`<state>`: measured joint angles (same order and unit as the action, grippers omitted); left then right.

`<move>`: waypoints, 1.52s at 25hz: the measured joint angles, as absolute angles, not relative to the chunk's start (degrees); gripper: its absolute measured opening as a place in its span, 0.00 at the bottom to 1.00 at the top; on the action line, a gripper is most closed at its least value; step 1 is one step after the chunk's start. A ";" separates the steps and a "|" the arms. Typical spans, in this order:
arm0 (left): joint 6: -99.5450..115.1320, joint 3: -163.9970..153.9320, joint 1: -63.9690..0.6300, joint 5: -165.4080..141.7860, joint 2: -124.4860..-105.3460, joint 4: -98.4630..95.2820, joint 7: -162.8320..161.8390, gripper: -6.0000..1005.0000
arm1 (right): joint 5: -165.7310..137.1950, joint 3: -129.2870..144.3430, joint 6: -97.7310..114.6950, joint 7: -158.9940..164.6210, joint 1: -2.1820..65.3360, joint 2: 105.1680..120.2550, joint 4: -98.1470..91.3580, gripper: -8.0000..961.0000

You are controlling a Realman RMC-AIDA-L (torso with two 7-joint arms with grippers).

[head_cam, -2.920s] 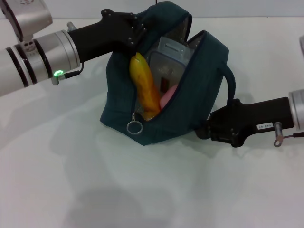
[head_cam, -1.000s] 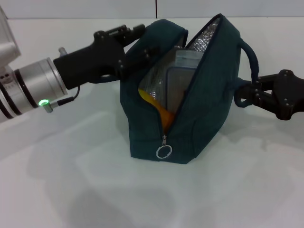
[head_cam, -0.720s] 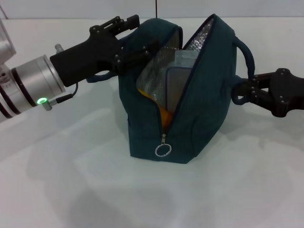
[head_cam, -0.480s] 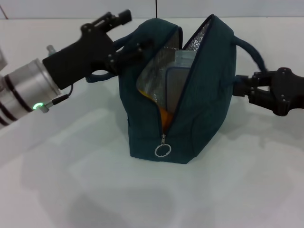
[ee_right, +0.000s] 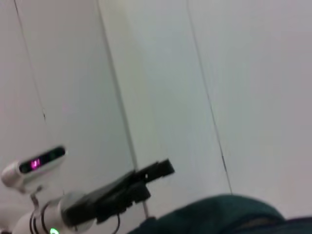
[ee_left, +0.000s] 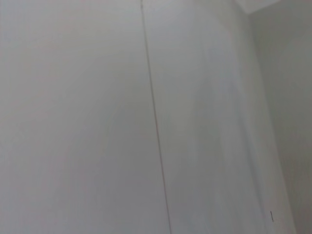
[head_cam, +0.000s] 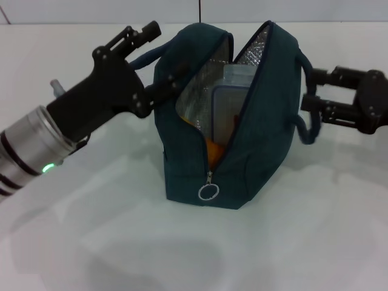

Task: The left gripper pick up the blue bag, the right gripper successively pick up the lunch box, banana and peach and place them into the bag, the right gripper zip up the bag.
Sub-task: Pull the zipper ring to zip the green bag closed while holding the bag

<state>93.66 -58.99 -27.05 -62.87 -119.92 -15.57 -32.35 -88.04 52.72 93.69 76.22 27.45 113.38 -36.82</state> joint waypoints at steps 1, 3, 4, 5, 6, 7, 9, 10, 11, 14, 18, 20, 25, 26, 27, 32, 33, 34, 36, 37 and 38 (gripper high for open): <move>94.10 -58.93 -27.03 -62.51 -119.95 -14.96 -31.46 0.74 | -88.04 51.64 94.74 75.72 27.15 113.59 -37.20 0.53; 95.46 -58.75 -26.81 -59.97 -120.02 -12.77 -29.17 0.74 | -88.04 50.64 96.86 74.95 26.88 113.74 -37.58 0.60; 95.88 -58.78 -26.55 -58.09 -120.01 -11.74 -28.80 0.74 | -88.04 50.55 98.29 74.56 26.84 113.75 -37.62 0.62; 96.05 -58.79 -26.42 -57.46 -119.99 -11.36 -28.69 0.74 | -88.07 50.56 99.74 74.12 26.84 113.75 -37.65 0.63; 96.25 -58.83 -26.10 -56.58 -119.92 -10.87 -28.76 0.74 | -88.25 50.68 100.90 73.92 26.82 113.75 -37.65 0.65; 96.39 -58.87 -25.79 -56.21 -119.81 -10.64 -28.87 0.74 | -88.58 50.86 102.35 73.70 26.81 113.66 -37.65 0.67; 96.85 -59.00 -24.69 -56.21 -119.60 -10.63 -29.19 0.74 | -89.98 51.26 105.26 73.60 27.15 113.40 -37.66 0.69; 97.14 -59.06 -24.08 -56.29 -119.51 -10.73 -29.30 0.74 | -91.14 51.38 106.65 73.60 27.45 113.30 -37.69 0.69; 97.52 -59.08 -23.47 -56.37 -119.47 -10.87 -29.32 0.74 | -92.24 51.43 107.54 73.62 27.83 113.30 -37.72 0.69; 98.21 -58.88 -22.07 -56.19 -119.32 -10.99 -29.71 0.74 | -97.81 52.39 108.89 74.15 29.46 113.50 -37.83 0.69; 96.46 -58.50 -21.13 -54.77 -119.33 -11.01 -32.40 0.74 | -104.59 54.18 104.92 75.93 31.43 115.04 -37.39 0.68; 94.81 -58.82 -21.07 -55.18 -119.00 -11.01 -34.07 0.74 | -106.67 55.67 100.45 77.00 32.50 115.70 -35.94 0.68; 92.94 -59.32 -20.65 -59.39 -117.20 -11.01 -37.17 0.74 | -105.27 59.53 93.08 77.15 34.03 115.96 -30.90 0.67; 92.57 -59.32 -20.43 -59.85 -116.95 -11.09 -37.19 0.74 | -104.73 59.86 92.19 76.99 34.22 116.00 -30.09 0.66; 92.25 -59.33 -20.21 -60.15 -116.81 -11.20 -37.09 0.74 | -104.38 60.29 91.59 76.90 34.34 116.03 -29.48 0.66; 91.11 -59.39 -17.47 -64.22 -116.26 -16.34 -36.75 0.73 | -102.10 63.96 89.03 76.78 34.98 116.14 -28.07 0.63; 91.04 -59.41 -16.98 -67.29 -116.05 -18.43 -37.35 0.73 | -100.74 65.67 87.69 76.77 35.04 116.17 -27.86 0.63; 90.92 -59.39 -16.79 -70.46 -115.86 -20.09 -38.19 0.73 | -99.51 67.17 86.50 76.78 35.06 116.18 -27.68 0.63; 90.12 -59.28 -16.93 -77.17 -115.54 -22.54 -40.48 0.73 | -96.84 70.95 84.13 76.82 35.09 116.18 -27.42 0.62; 89.31 -59.14 -17.08 -80.16 -115.47 -23.45 -41.95 0.73 | -95.96 72.13 83.35 76.82 35.11 116.18 -27.41 0.62; 88.68 -58.97 -17.11 -81.11 -115.47 -23.66 -42.49 0.73 | -94.61 73.78 82.44 76.81 35.23 116.18 -27.40 0.62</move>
<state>88.68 -58.97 -17.11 -81.11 -115.47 -23.66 -42.49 -94.61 73.78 82.44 76.81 35.23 116.18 -27.40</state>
